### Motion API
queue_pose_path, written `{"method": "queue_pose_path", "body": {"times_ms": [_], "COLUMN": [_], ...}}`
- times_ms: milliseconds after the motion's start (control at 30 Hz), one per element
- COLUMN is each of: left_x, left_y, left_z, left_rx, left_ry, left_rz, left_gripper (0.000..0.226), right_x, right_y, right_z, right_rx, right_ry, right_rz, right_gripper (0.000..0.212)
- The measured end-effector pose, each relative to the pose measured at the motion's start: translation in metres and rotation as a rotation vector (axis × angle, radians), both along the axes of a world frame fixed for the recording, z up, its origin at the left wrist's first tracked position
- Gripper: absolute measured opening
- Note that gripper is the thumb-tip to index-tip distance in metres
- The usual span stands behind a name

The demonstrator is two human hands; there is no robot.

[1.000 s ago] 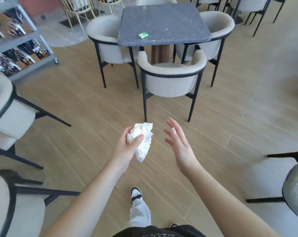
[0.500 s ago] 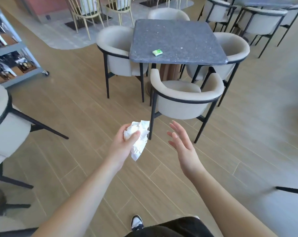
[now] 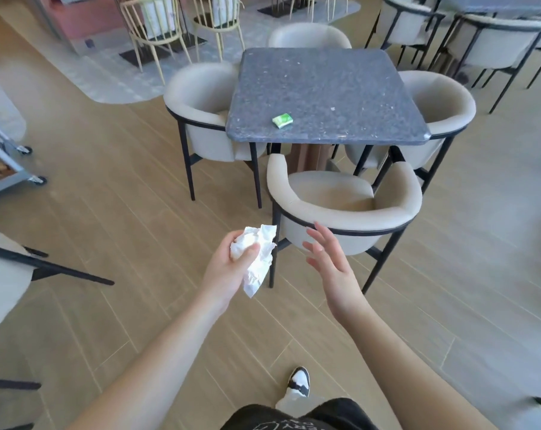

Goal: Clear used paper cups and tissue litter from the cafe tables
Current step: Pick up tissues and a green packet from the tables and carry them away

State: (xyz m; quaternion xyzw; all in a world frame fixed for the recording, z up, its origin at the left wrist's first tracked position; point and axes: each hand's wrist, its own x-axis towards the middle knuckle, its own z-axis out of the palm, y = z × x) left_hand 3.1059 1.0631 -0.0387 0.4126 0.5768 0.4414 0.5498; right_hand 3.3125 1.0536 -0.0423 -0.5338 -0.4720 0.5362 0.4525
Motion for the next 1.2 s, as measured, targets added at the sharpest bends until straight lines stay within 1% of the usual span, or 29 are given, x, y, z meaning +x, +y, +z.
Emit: {"method": "queue_pose_path", "body": {"times_ms": [67, 100, 200, 267, 433, 533, 633, 700, 900, 1033, 1133, 1200], "left_x": [0.005, 0.006, 0.005, 0.003, -0.012, -0.026, -0.044, -0.055, -0.071, -0.072, -0.068, -0.065], "left_y": [0.024, 0.037, 0.071, 0.093, 0.157, 0.206, 0.259, 0.292, 0.374, 0.411, 0.435, 0.449], "left_z": [0.004, 0.005, 0.007, 0.009, -0.002, -0.011, -0.014, -0.015, -0.010, -0.013, -0.016, -0.017], "left_rx": [0.000, 0.001, 0.007, 0.010, 0.013, 0.012, 0.008, 0.010, 0.018, 0.016, 0.001, -0.009], "left_ry": [0.019, 0.023, 0.021, 0.026, 0.026, 0.024, 0.016, 0.021, 0.048, 0.068, 0.080, 0.092], "left_rz": [0.000, 0.005, 0.033, 0.047, 0.057, 0.056, 0.059, 0.054, 0.002, 0.001, 0.036, 0.059], "left_gripper": [0.059, 0.058, 0.047, 0.044, 0.054, 0.055, 0.041, 0.039, 0.059, 0.057, 0.062, 0.060], "right_x": [0.007, 0.008, 0.009, 0.006, -0.010, -0.024, -0.043, -0.055, -0.069, -0.064, -0.057, -0.054], "right_y": [0.031, 0.047, 0.089, 0.113, 0.179, 0.224, 0.272, 0.301, 0.369, 0.412, 0.453, 0.482], "right_z": [0.003, 0.003, 0.002, 0.001, -0.010, -0.016, -0.017, -0.017, -0.022, -0.031, -0.043, -0.052], "right_rx": [0.007, 0.012, -0.015, -0.006, -0.008, -0.018, -0.034, -0.044, -0.074, -0.088, -0.109, -0.139], "right_ry": [-0.009, -0.014, -0.006, -0.009, -0.007, -0.009, -0.018, -0.016, -0.014, -0.047, -0.074, -0.084], "right_rz": [0.018, 0.031, 0.070, 0.087, 0.102, 0.085, 0.051, 0.024, -0.026, -0.007, 0.019, 0.053], "right_gripper": [0.040, 0.040, 0.040, 0.041, 0.048, 0.047, 0.047, 0.046, 0.045, 0.045, 0.045, 0.045]}}
